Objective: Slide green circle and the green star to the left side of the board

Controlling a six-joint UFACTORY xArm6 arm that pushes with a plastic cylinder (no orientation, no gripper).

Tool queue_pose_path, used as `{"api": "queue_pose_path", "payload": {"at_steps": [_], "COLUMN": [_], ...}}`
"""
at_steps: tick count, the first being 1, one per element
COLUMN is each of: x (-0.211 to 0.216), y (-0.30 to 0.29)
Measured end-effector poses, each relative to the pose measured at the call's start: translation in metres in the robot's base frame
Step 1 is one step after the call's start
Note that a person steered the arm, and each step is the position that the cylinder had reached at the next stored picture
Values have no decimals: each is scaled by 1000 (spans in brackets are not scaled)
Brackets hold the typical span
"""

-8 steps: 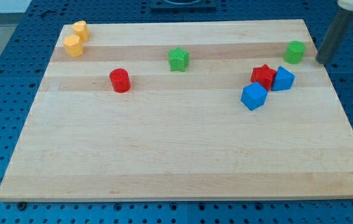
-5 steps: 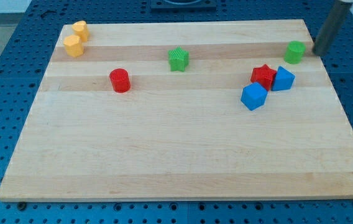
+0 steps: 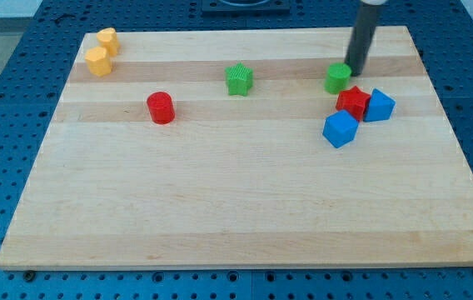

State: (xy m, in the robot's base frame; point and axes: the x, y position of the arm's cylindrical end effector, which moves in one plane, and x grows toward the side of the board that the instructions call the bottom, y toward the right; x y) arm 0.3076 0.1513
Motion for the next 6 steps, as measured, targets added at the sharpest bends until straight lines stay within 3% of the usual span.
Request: {"api": "queue_pose_path", "payload": {"at_steps": [1,2,4,6], "x": [0,0,20,41], "y": [-54,-54,30,-25]}}
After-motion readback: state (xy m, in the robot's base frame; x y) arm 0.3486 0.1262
